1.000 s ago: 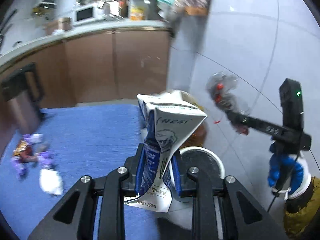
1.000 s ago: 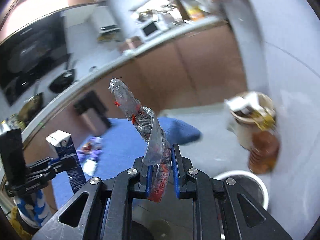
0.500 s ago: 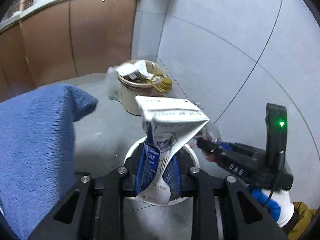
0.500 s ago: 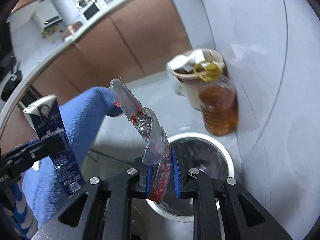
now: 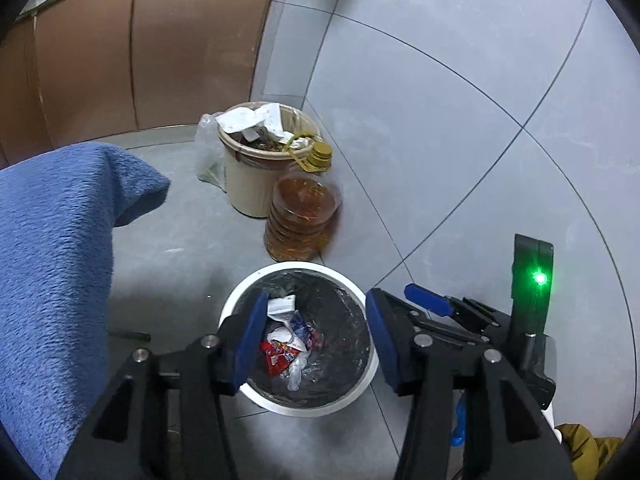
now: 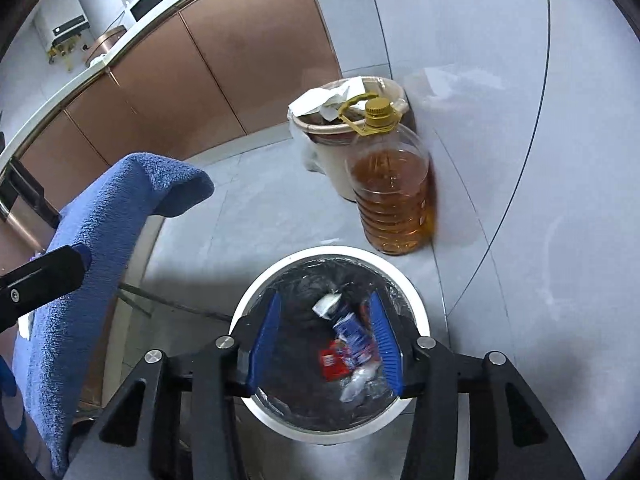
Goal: Collect trash
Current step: 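Carry carton and wrapper to the trash bin and open both tools, then move both tools back over the table toward the remaining wrappers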
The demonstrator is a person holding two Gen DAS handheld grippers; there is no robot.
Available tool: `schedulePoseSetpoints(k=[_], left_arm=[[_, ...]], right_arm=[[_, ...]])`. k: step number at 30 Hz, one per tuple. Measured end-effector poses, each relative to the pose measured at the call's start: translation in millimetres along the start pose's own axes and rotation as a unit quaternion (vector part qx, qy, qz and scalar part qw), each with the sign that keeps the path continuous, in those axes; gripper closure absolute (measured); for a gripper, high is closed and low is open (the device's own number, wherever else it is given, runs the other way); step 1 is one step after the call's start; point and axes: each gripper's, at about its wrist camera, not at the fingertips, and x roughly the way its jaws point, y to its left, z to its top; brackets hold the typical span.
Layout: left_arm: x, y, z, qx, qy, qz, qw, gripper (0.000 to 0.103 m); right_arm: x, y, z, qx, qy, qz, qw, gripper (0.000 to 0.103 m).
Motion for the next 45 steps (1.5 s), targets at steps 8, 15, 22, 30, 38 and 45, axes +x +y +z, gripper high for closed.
schedulePoseSetpoints(k=[8,15,22,30,38,45], left_arm=[[-52.6,11.1,-7.8,-0.003,-0.051,0.04,0.9979,0.054],[-120.2,24.1,-26.6,-0.02,-0.115,0.078,0.9901,0.048],[-193.3,42.2,-56.6,-0.04,-0.173,0.122,0.9765,0.046],[-276.4,56.6,-101.2,-0.071,-0.228,0.164,0.957,0.046],[-352.2,68.7,-149.7,-0.098,-0.281,0.225,0.928,0.046],[-410.3,101.2,-195.8,-0.139,-0.305,0.29,0.8964,0.046]], right_arm=[[-26.8,20.9,6.4,-0.015,-0.034,0.009,0.999,0.048],[-72.3,63.6,15.4,-0.049,-0.083,0.038,0.995,0.042],[-121.1,121.9,16.9,-0.105,-0.122,0.08,0.984,0.04],[-180.2,183.4,7.3,-0.17,-0.166,0.132,0.962,0.037],[-234.0,225.8,-4.3,-0.218,-0.201,0.177,0.938,0.034],[-264.6,259.5,-14.1,-0.252,-0.22,0.221,0.916,0.033]])
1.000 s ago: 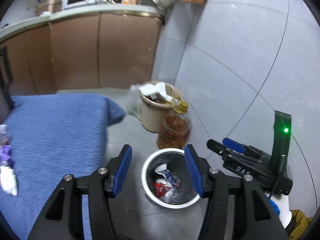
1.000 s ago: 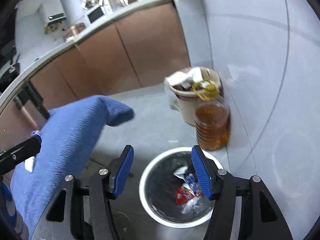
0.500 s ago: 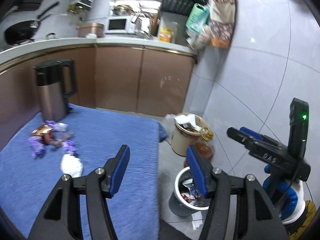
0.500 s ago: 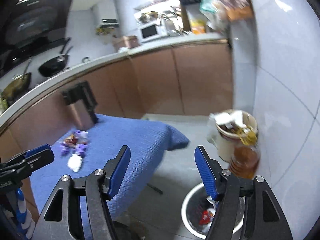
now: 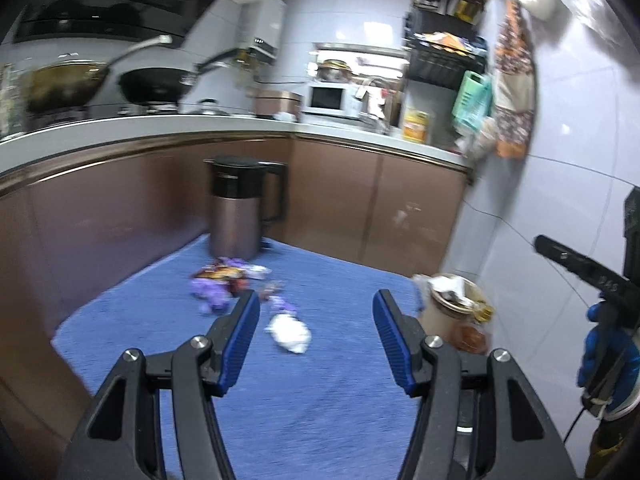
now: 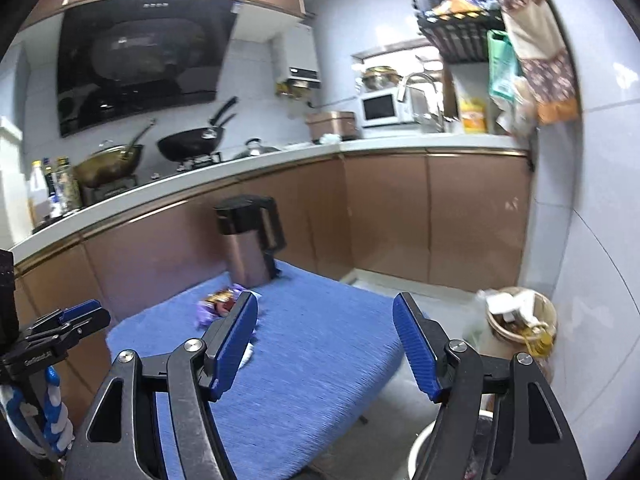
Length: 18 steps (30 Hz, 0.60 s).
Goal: Collect trash
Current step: 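Move both tools back over the table toward the remaining wrappers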
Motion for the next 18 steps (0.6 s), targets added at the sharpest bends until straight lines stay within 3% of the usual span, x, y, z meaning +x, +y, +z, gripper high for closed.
schedulePoseSetpoints(k=[9,18], left_arm=[[-4.0,66.5,-3.8,-0.034,0.002,0.06,0.9976,0.046],[57.5,106.0,-15.2,-0.056,0.061,0.082,0.9932,0.046]], right_arm=[[21.8,31.3,9.9,-0.021,0.004,0.043,0.999,0.033],[84.5,51.0,12.0,-0.032,0.045,0.063,0.996,0.032]])
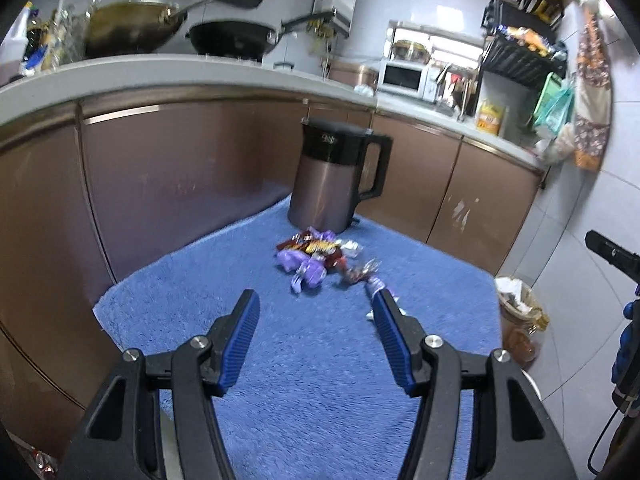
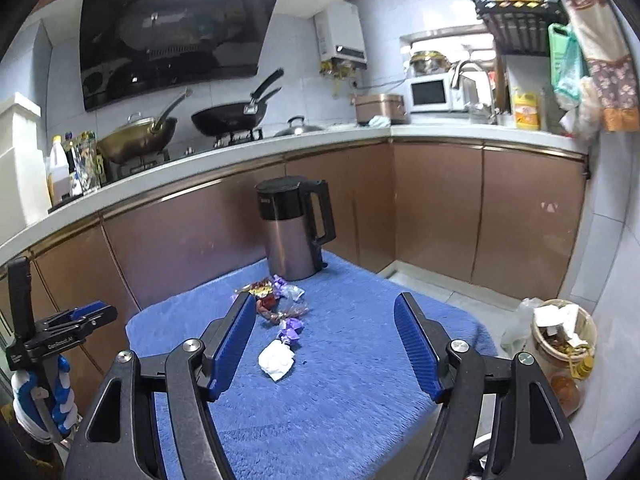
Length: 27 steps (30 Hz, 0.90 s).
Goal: Collect trash
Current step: 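Move both tools back over the table toward the remaining wrappers, then grasp the purple wrapper with the left tool while the right tool grasps a purple wrapper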
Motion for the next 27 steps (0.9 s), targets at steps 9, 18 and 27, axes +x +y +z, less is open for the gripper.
schedulePoseSetpoints(k=[9,18,27], left_arm=[[110.7,2.2,8.6,0.019,0.074,0.005,0.997,0.046],[227.2,8.9,20.0,0.017,0.118,0.005,0.9929,0.046],[277.2,22.1,12.1,-0.019,0.125,-0.019,0.9918,0.045]], right_arm=[[121.8,22.2,-2.1,-0.014,0.072,0.06,0.995,0.032],[292.2,46.1,-2.3,-0.069,0.16,0.1,0.98,0.032],[422.0,54.9,-12.0,-0.094,0.234,0.112,0.961,0.042]])
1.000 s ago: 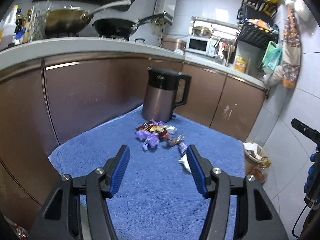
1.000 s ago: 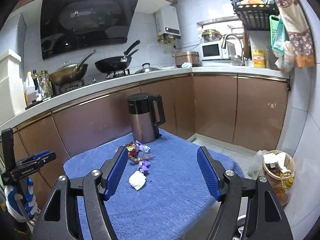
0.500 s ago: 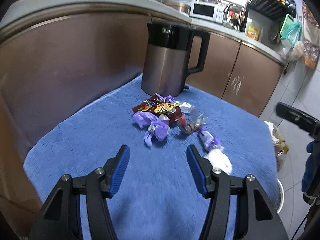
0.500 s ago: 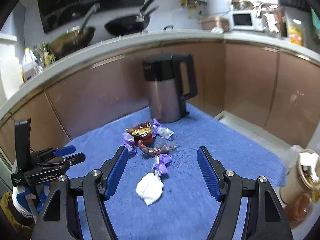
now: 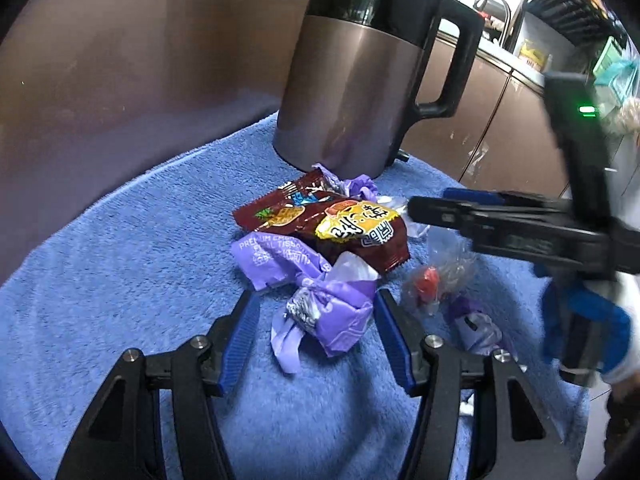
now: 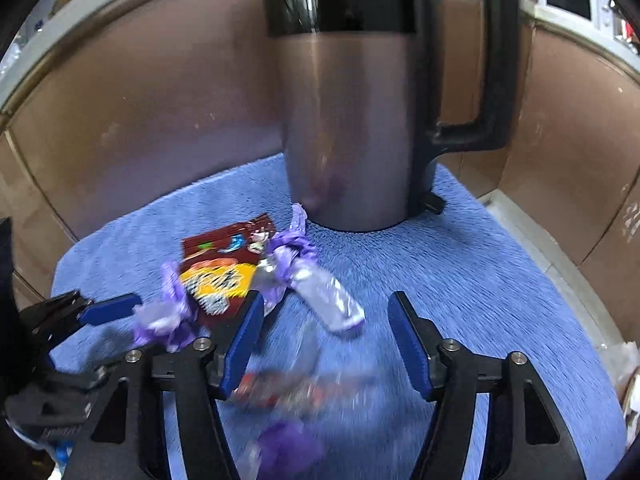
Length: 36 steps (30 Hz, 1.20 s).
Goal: Collect trash
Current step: 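Grasp the purple wrapper with the left tool while the right tool grasps a purple wrapper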
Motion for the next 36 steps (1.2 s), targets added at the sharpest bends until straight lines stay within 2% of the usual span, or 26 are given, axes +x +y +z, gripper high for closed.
schedulePoseSetpoints(k=[5,10,12,16,22,29,36], left_arm=[[-1.2,4.4,-2.0,-0.01,-0.008,-0.016,0.9998,0.047],[-8.2,13.9,-3.9,-0.028,-0.009,-0.044,0.9986,0.063],[-10.9,14.4,-6.1,-0.029,-0.008,-0.045,0.9985,0.066],[-19.5,14.7,-13.7,-0.029,-0.004,-0.047,0.9984,0.076],[-39.4,17.9,-30.0,-0.036,-0.009,-0.042,0.9984,0.079],[-99.2,12.9,-47.0,-0.032,-0.038,-0.029,0.9983,0.079],[-165.0,5.1,-61.5,-0.023,-0.068,-0.015,0.9973,0.079]], right_arm=[[37.5,-8.0,6.9,0.004,0.033,0.02,0.999,0.054],[45.7,-8.8,0.9,0.001,0.04,0.031,0.999,0.078],[41.9,-6.8,-2.6,-0.002,0.037,0.032,0.999,0.089],[22.0,-2.6,-11.3,-0.001,0.022,0.03,0.999,0.09],[-25.3,-0.6,-19.1,0.003,-0.012,0.03,0.999,0.091],[-96.4,17.9,-36.7,-0.001,-0.052,0.039,0.998,0.091],[-189.2,38.5,-72.4,0.0,-0.104,0.048,0.993,0.091]])
